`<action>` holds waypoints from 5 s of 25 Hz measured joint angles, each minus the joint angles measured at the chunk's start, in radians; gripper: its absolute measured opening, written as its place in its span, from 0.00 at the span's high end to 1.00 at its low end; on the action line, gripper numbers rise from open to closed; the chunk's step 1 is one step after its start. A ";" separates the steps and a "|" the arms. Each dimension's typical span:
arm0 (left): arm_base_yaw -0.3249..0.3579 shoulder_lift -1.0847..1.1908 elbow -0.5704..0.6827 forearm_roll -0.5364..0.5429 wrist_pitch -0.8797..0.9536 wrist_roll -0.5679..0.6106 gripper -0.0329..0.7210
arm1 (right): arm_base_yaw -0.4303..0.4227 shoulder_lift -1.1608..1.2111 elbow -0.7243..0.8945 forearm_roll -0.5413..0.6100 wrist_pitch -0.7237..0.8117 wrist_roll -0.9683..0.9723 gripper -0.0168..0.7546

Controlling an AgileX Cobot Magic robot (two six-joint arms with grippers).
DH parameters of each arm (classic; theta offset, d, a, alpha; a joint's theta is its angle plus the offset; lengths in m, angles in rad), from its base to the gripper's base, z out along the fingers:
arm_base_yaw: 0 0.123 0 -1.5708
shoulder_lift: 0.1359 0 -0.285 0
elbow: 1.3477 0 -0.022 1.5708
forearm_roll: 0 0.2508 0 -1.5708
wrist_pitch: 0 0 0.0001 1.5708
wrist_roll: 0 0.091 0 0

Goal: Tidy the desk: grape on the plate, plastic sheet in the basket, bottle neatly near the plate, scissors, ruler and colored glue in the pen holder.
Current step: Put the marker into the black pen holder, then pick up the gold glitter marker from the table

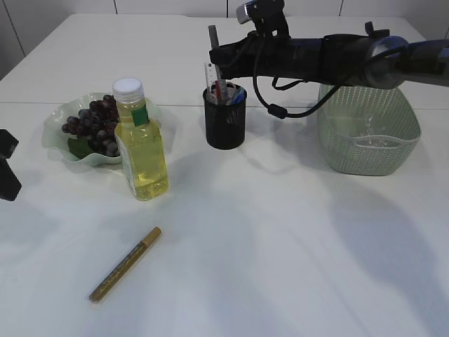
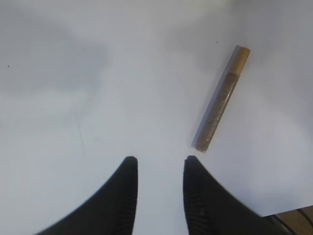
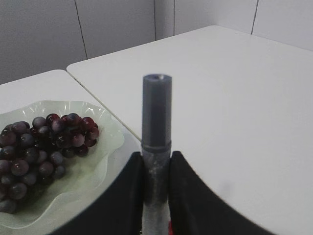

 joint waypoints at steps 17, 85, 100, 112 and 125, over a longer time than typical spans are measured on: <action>0.000 0.000 0.000 0.000 -0.005 0.000 0.64 | 0.000 -0.154 0.000 -0.561 -0.008 0.828 0.41; -0.336 0.409 0.000 0.058 -0.242 0.110 0.40 | 0.048 -0.912 0.676 -1.642 0.606 1.888 0.48; -0.336 0.472 -0.002 0.048 -0.284 0.110 0.40 | 0.048 -0.912 0.676 -1.642 0.601 1.888 0.48; -0.336 0.522 -0.010 0.046 -0.295 0.110 0.40 | 0.048 -0.912 0.676 -1.642 0.599 1.888 0.48; -0.336 0.525 -0.010 0.046 -0.296 0.110 0.68 | 0.048 -0.912 0.676 -1.642 0.597 1.888 0.49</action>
